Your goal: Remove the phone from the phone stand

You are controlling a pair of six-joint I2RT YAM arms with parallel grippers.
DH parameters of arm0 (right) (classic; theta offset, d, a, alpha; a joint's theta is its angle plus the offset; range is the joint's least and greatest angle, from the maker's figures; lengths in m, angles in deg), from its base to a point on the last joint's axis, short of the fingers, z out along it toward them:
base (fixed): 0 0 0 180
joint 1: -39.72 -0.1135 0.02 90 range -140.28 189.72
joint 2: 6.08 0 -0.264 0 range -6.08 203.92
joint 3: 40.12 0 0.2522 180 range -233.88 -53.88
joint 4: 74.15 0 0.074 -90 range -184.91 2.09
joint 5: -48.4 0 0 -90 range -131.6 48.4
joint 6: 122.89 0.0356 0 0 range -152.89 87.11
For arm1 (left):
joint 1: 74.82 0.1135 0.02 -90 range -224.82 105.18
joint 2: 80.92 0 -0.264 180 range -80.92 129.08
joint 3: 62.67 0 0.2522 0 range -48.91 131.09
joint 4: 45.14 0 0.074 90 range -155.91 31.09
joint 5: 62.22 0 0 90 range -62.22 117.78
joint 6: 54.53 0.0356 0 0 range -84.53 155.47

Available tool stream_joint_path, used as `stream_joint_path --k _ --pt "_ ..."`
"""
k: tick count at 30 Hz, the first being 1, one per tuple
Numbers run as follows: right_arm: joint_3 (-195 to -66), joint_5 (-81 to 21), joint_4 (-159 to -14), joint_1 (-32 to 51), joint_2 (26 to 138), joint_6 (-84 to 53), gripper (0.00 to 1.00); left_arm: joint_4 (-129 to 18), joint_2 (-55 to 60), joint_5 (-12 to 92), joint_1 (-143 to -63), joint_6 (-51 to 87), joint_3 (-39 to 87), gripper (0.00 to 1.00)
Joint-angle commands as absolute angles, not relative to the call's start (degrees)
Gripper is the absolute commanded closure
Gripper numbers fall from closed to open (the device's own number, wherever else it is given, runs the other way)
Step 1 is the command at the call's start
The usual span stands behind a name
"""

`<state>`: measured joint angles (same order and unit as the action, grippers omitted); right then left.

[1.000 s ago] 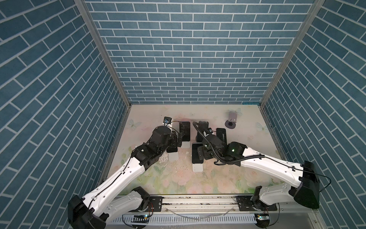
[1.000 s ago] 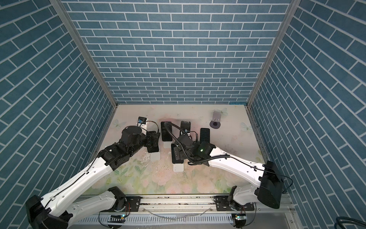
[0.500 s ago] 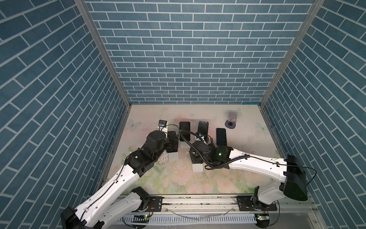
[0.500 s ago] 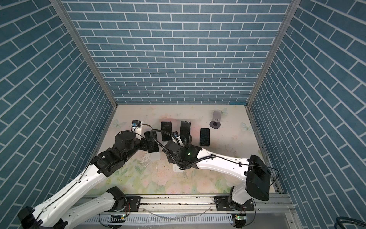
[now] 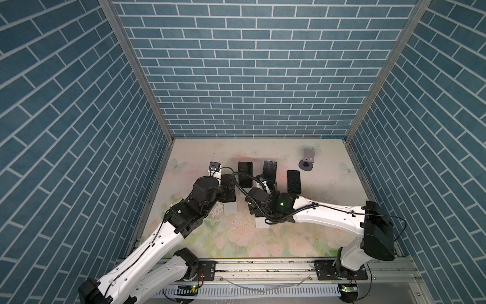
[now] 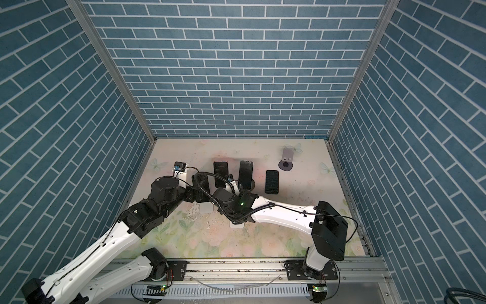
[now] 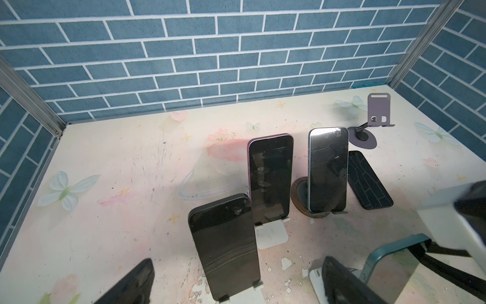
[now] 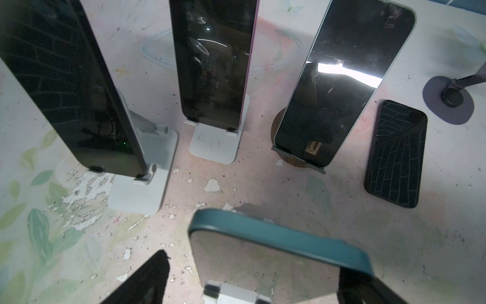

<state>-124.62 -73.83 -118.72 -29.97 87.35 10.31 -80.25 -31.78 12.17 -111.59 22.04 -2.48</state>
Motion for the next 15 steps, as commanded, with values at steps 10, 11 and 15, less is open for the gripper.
stream_joint_path --k 10,11,15 --pt "-130.25 -76.58 -123.21 -29.1 91.92 16.24 0.15 -78.0 -30.91 12.49 -111.8 23.43 -3.69 0.0" --pt "-130.26 -76.58 -123.23 -29.1 92.01 16.33 0.18 -77.89 -30.69 12.58 -111.77 23.49 -3.73 0.0" --pt "-130.24 -76.49 -123.41 -29.01 91.92 16.49 0.23 -77.65 -29.91 13.08 -111.8 23.86 -3.61 0.0"
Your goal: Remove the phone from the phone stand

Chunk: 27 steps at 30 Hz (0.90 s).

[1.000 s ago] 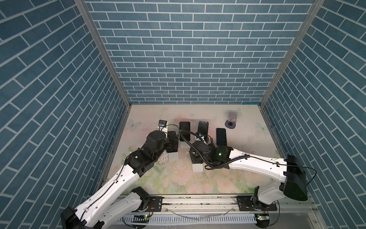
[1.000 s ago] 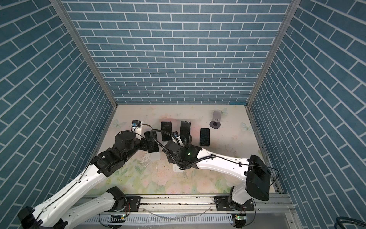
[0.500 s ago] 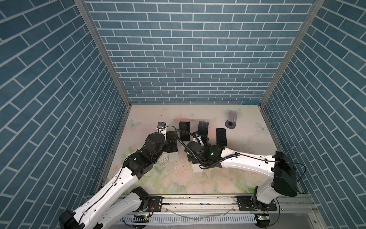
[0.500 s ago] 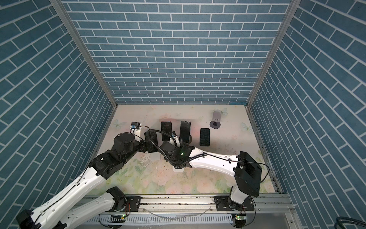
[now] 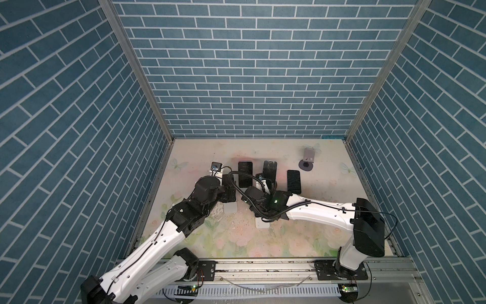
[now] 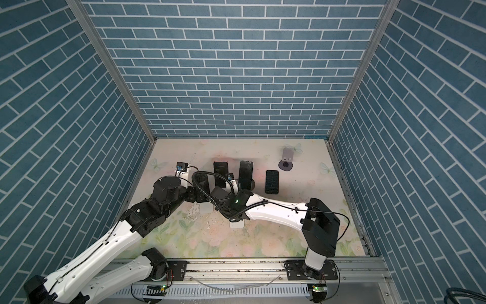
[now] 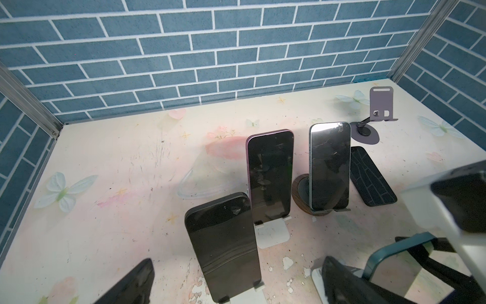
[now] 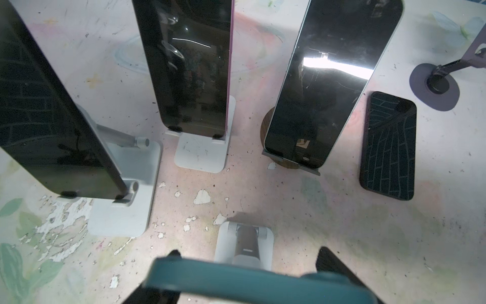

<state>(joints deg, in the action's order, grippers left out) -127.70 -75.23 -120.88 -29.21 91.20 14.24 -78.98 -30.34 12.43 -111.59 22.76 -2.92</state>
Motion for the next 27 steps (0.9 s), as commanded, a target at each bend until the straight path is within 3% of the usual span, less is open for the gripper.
stream_joint_path --k 1,10,17,27 --pt "-130.1 -76.54 -123.42 -29.01 91.88 16.55 0.24 -77.69 -29.68 13.15 -111.78 23.93 -3.56 0.0" --pt "-129.03 -76.35 -122.25 -28.95 90.96 16.09 0.49 -77.63 -29.57 13.23 -111.8 24.09 -3.47 0.0" --pt "-127.7 -75.66 -118.12 -29.27 88.76 11.91 0.57 -77.63 -30.11 12.93 -111.79 24.12 -3.46 0.0" --pt "-127.92 -76.78 -116.35 -29.35 85.57 7.66 0.59 -77.45 -29.86 12.89 -111.84 24.03 -3.0 0.0"
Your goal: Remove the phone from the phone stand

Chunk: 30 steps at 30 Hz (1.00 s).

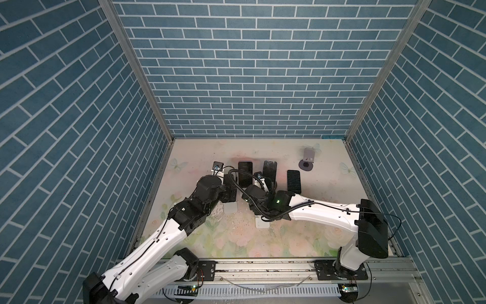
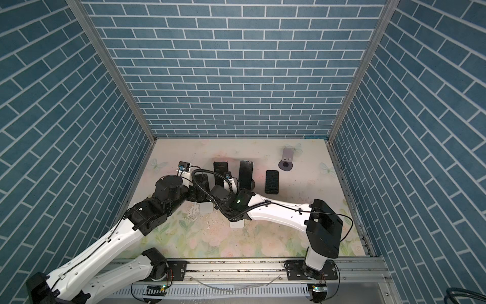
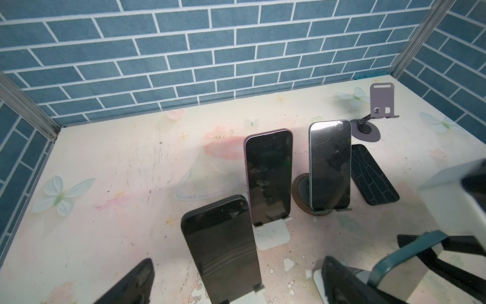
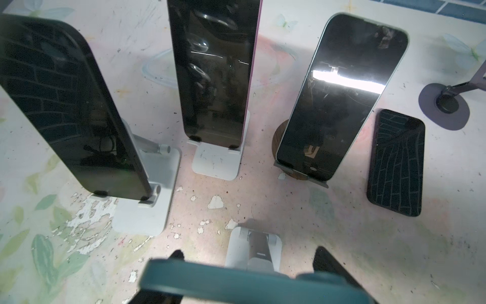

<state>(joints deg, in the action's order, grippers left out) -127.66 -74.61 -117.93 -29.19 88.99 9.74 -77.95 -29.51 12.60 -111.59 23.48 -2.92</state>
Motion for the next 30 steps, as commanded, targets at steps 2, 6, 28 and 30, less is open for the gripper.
stream_joint_path --k 2,6,28,30 --pt "-128.1 -77.29 -116.96 -29.37 84.62 7.12 0.59 -77.36 -29.76 13.02 -111.81 23.96 -2.97 0.0" --pt "-129.16 -80.1 -119.46 -29.18 82.73 6.44 0.59 -76.97 -29.34 13.67 -111.85 23.69 -2.76 0.0" --pt "-127.45 -70.2 -131.23 -15.87 68.65 4.48 0.58 -71.98 -25.56 18.9 -111.8 22.62 -1.25 0.0" --pt "-126.22 -68.56 -132.16 -13.11 67.31 4.31 0.58 -70.8 -25.55 19.35 -111.87 22.41 -1.71 0.0"
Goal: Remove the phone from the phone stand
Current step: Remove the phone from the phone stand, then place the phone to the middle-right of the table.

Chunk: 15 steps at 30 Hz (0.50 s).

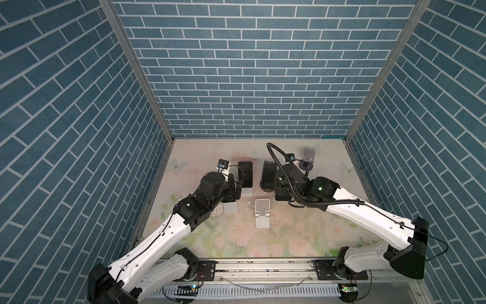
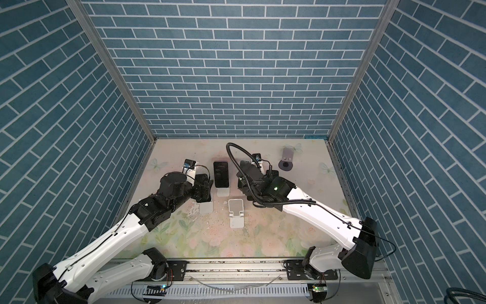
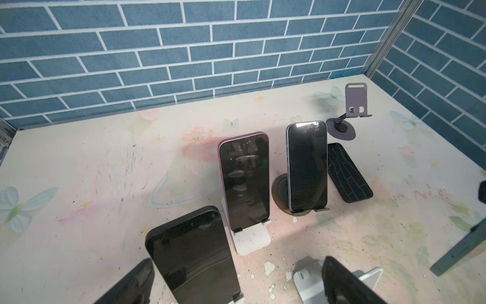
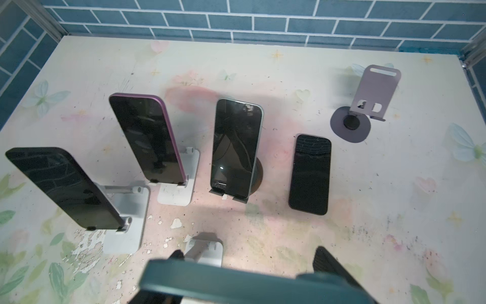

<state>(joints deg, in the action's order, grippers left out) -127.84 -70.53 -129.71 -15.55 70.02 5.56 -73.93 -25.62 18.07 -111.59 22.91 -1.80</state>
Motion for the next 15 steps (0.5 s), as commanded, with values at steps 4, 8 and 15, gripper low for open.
stream_joint_path --k 4,8,15 --pt "-124.75 -65.51 -134.89 -8.05 65.67 3.5 0.58 -71.36 -24.49 18.55 -111.81 22.35 -0.8 0.0" --pt "-123.05 -62.65 -135.51 -3.08 64.83 1.93 0.58 -70.85 -23.16 19.23 -111.78 22.63 0.28 0.0" --pt "-119.27 -58.98 -133.92 6.05 66.03 -3.07 0.58 -69.63 -21.27 22.85 -111.8 24.16 2.81 0.0"
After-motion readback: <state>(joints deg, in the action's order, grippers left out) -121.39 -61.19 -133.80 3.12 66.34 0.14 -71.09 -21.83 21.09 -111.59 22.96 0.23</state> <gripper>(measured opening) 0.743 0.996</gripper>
